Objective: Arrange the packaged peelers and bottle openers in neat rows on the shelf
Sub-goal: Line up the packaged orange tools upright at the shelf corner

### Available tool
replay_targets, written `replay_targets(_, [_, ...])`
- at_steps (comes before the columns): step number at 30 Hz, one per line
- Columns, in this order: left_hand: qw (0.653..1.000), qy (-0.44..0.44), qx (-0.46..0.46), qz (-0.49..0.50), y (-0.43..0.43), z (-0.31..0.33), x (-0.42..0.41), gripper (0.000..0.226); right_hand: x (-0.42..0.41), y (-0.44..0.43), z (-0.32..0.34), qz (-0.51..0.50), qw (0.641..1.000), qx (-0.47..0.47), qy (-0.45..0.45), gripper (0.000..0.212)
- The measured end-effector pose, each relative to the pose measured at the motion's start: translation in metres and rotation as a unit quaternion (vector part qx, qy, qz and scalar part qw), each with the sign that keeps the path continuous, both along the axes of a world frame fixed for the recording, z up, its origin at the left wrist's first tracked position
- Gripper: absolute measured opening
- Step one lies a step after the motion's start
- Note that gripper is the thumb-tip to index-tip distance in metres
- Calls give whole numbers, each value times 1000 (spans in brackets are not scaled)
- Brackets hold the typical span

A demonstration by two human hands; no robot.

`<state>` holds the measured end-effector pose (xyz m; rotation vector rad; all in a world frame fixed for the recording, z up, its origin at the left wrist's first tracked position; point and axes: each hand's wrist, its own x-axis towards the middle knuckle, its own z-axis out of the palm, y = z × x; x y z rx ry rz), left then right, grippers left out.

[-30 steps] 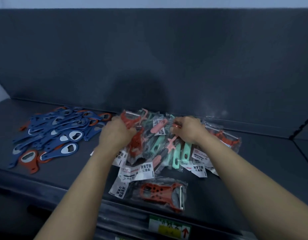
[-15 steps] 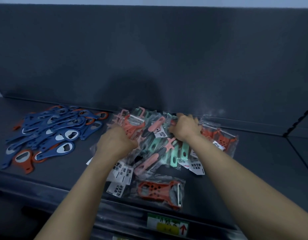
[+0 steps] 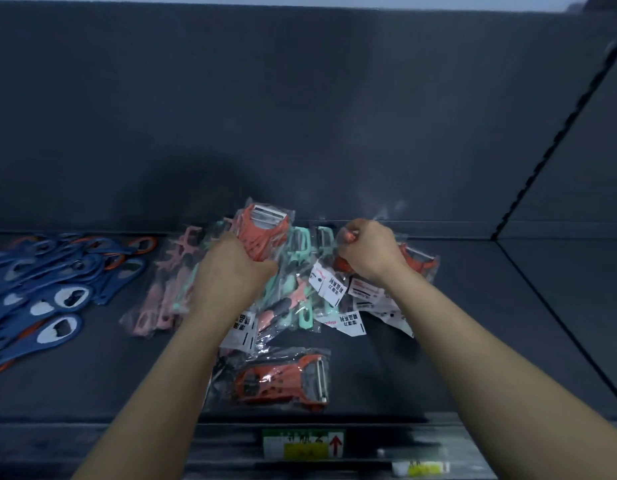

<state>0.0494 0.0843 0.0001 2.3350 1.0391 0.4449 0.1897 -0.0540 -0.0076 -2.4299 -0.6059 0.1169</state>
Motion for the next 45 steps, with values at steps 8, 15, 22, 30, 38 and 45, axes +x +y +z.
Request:
replay_targets(8, [999, -11, 16, -45, -7, -4, -2, 30, 0, 9, -17, -149, 979, -138, 20, 57])
replay_targets(15, [998, -9, 15, -63, -15, -5, 3, 37, 4, -8, -22, -144, 986, -80, 14, 52])
replay_targets(22, [989, -44, -20, -136, -51, -3, 52, 31, 29, -59, -8, -254, 967, -24, -1, 62])
replay_targets(30, [978, 52, 11, -200, -86, -16, 120, 57, 38, -93, -26, -152, 984, -66, 72, 67])
replay_targets(38, [962, 175, 85, -191, -91, -28, 148, 57, 62, -121, -25, -127, 985, -51, 108, 80])
replay_targets(45, [986, 80, 51, -135, -109, -26, 155, 45, 90, -146, -19, -78, 990, -16, 112, 75])
